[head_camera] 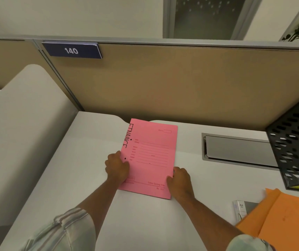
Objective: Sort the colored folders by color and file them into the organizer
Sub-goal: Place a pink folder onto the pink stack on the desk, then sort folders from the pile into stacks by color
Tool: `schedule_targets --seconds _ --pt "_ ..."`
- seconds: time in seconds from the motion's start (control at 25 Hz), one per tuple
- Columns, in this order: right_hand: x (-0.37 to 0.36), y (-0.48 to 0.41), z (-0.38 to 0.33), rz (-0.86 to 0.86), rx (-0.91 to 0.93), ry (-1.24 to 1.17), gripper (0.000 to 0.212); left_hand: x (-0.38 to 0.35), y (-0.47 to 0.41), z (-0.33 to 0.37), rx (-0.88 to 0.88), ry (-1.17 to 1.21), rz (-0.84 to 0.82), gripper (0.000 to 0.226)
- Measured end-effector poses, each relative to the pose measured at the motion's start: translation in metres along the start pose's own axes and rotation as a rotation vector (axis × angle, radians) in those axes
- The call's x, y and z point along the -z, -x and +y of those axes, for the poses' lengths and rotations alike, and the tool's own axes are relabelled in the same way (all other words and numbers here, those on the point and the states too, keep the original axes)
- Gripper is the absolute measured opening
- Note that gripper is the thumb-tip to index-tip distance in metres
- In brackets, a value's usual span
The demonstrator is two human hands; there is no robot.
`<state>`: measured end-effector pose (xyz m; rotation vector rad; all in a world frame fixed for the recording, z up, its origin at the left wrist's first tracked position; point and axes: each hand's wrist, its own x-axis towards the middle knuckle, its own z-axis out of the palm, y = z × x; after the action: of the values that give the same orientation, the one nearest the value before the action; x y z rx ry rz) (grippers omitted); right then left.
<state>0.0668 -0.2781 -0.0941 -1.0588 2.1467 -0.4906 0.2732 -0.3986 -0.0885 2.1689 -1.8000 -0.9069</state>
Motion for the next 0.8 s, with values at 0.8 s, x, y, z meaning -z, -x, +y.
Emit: schedule_targets --seconds 0.8 --pt "0.038 0.103 0.076 0.106 0.405 0.622 0.082 -0.066 0.182 0.007 -0.537 -0.555 -0.107 0.089"
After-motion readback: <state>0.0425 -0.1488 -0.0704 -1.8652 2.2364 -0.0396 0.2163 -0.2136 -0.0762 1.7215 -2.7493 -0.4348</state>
